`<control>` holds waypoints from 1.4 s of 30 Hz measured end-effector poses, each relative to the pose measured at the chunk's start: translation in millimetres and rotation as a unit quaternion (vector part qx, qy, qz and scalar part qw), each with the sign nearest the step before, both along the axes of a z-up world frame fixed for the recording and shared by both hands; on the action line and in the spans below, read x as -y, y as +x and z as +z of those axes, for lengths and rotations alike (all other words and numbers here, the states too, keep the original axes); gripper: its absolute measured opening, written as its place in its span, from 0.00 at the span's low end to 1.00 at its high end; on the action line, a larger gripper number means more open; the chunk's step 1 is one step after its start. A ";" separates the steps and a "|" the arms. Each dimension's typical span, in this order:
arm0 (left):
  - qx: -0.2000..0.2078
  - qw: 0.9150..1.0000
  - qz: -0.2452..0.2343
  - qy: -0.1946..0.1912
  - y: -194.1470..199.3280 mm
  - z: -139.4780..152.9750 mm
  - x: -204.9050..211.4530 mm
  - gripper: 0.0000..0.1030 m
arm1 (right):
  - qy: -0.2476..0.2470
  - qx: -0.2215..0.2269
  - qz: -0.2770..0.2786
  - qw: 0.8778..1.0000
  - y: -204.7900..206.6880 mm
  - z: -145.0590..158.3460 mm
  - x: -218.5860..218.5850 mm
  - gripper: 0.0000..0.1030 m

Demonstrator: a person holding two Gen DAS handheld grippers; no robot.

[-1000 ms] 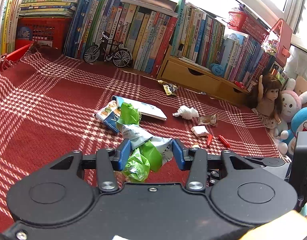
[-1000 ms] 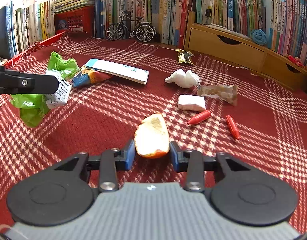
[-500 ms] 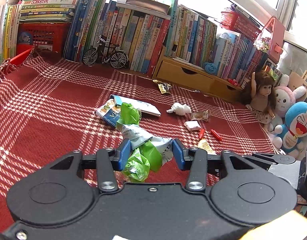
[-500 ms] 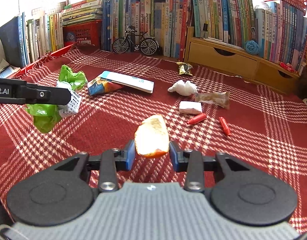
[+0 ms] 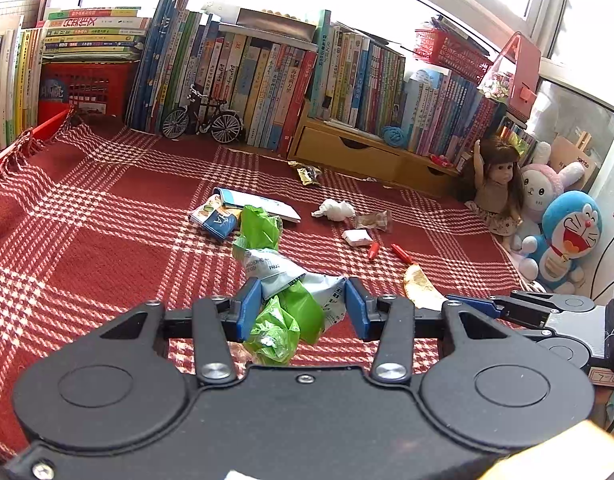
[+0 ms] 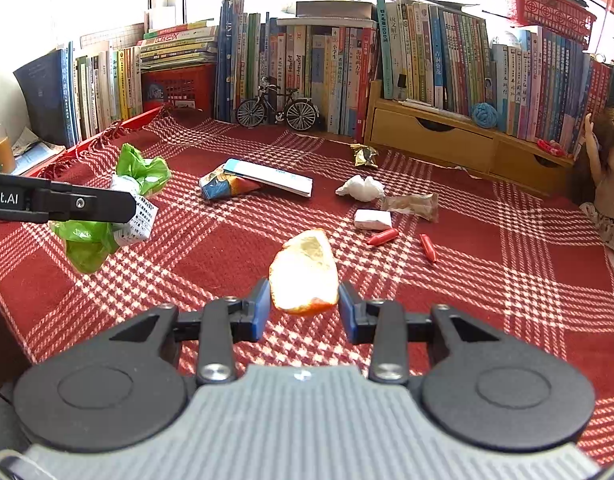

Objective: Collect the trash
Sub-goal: 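Carry the wrapper and orange peel down toward the black bin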

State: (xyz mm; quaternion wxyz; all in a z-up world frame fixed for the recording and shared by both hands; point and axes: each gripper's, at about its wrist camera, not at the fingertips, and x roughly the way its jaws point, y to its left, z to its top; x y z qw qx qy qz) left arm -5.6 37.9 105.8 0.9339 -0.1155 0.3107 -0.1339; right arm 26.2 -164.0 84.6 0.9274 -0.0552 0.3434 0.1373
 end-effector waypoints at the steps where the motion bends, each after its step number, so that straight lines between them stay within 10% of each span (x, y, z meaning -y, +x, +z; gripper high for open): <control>1: 0.002 1.000 -0.001 0.001 -5.6 1.9 -0.4 0.42 | 0.002 0.002 0.001 1.000 -5.1 2.9 0.1 0.41; 19: -0.002 0.999 -0.041 0.004 -127.1 1.4 -9.2 0.42 | 0.014 0.008 0.033 0.999 -101.8 19.2 -2.4 0.41; 42: -0.131 0.987 -0.081 0.053 -208.3 -97.4 -4.5 0.42 | 0.020 -0.101 0.071 0.992 -195.7 -55.3 -26.1 0.41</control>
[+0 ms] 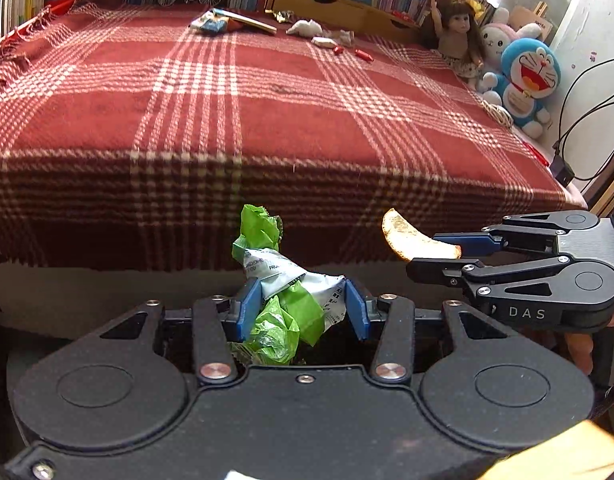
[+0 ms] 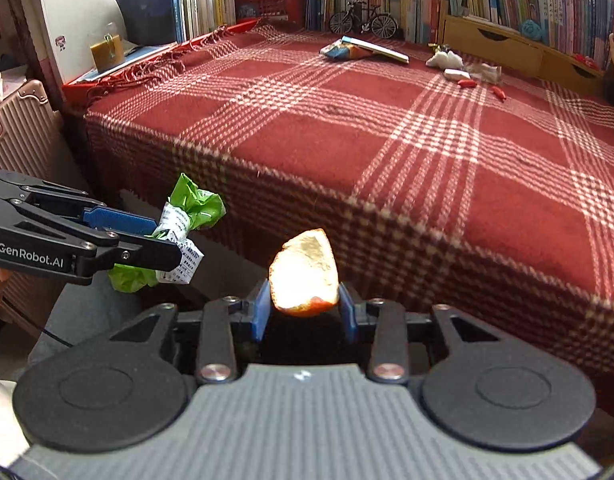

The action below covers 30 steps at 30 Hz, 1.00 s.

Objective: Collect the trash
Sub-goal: 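Carry the wrapper and orange peel down toward the black bin, then open both tools over the bin to drop the items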

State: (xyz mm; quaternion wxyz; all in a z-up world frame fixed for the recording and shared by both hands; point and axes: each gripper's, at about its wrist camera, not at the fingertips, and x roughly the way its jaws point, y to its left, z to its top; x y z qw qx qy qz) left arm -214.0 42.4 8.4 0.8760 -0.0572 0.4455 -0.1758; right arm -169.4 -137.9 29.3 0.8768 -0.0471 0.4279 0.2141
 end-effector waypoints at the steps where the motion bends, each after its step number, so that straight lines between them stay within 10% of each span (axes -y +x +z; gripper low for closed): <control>1: -0.008 1.000 -0.003 0.005 0.4 -5.2 1.0 0.42 | -0.002 -0.008 0.001 1.000 -0.8 -4.8 -0.6 0.41; 14: -0.154 0.985 -0.016 0.076 40.8 -105.7 23.3 0.42 | -0.064 -0.145 0.053 0.986 22.9 -92.2 -20.1 0.41; 30: -0.232 0.967 -0.014 0.102 66.9 -181.5 39.6 0.43 | -0.085 -0.225 0.070 0.968 48.1 -160.7 -42.8 0.42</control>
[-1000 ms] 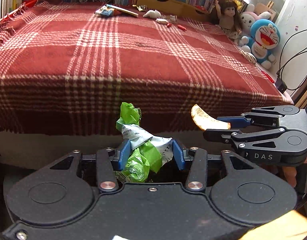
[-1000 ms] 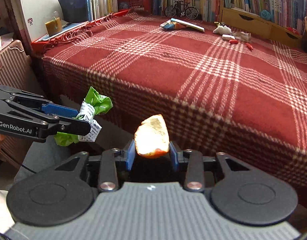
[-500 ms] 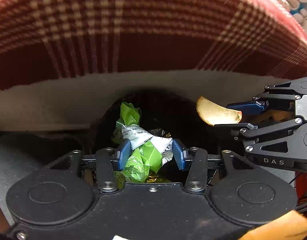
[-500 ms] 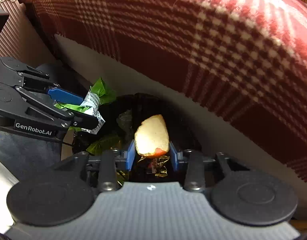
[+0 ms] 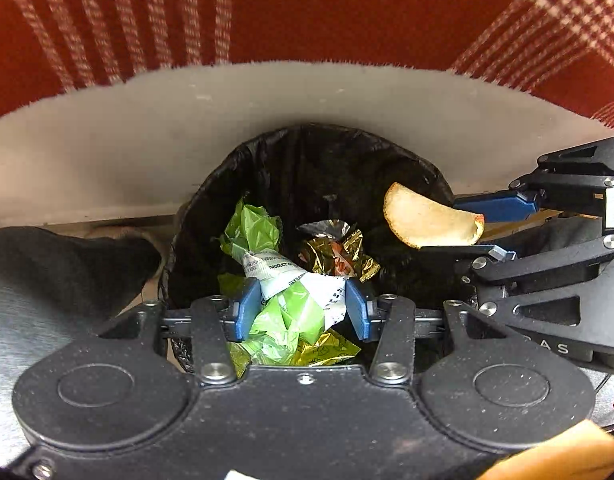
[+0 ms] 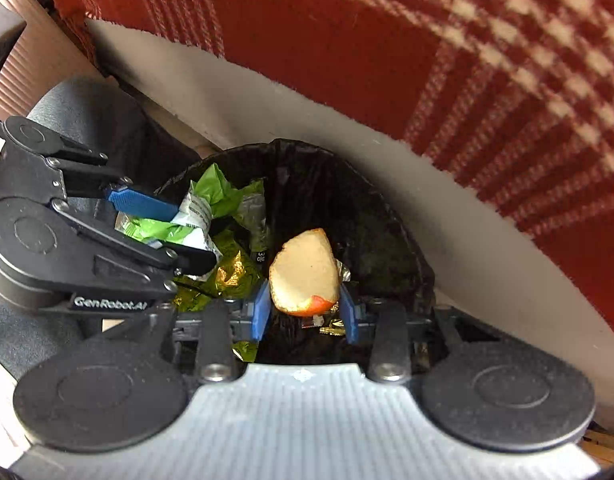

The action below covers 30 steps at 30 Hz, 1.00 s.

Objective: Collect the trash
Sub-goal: 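Open both tools over the bin to drop the items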

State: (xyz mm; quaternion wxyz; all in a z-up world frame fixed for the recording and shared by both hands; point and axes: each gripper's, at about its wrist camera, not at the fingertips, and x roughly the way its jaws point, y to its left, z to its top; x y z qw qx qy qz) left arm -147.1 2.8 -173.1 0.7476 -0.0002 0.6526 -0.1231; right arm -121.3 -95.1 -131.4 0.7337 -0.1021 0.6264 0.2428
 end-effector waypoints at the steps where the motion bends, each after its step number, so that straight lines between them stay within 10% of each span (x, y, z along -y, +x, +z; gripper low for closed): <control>1: -0.002 1.000 0.000 0.000 0.6 -2.7 0.3 0.43 | -0.001 -0.002 0.000 1.000 0.6 -0.9 -3.8 0.41; 30: -0.019 1.000 0.004 0.004 1.9 -11.9 -0.2 0.58 | 0.003 0.000 -0.030 1.000 6.5 -1.1 8.0 0.55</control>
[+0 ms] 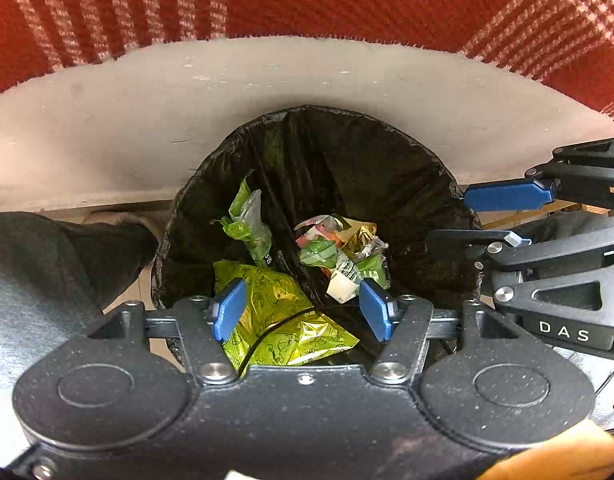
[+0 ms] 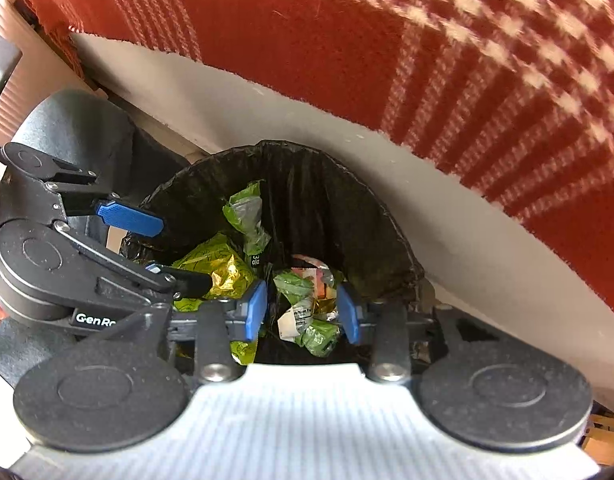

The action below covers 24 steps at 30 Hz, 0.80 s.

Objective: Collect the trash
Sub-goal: 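Open both tools over the bin to drop the items, then raise both tools back up toward the blanket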

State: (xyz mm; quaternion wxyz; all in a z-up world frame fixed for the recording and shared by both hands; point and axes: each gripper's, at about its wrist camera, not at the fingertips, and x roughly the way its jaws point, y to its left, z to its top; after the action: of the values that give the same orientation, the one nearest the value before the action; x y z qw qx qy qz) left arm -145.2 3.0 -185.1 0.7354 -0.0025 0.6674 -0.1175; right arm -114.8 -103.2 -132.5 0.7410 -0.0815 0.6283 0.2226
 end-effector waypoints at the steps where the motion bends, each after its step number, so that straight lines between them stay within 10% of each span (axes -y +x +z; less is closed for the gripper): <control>1: 0.000 1.000 0.000 0.000 0.3 0.4 0.2 0.59 | 0.000 0.000 0.000 1.000 0.0 -0.1 0.1 0.55; 11: 0.011 1.000 0.003 0.000 -1.6 12.2 -2.6 0.59 | 0.002 0.006 -0.001 1.000 0.3 3.5 0.8 0.56; 24: 0.124 0.991 -0.015 -0.040 -15.3 94.7 -19.1 0.68 | 0.020 0.082 0.007 0.996 -10.4 61.6 11.8 0.67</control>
State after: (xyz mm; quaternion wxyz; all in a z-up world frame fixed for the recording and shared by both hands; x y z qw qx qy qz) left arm -160.6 22.2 -90.4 0.8099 -0.0073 0.5659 -0.1543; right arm -125.2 -114.9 -70.9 0.7901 -0.0886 0.5602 0.2326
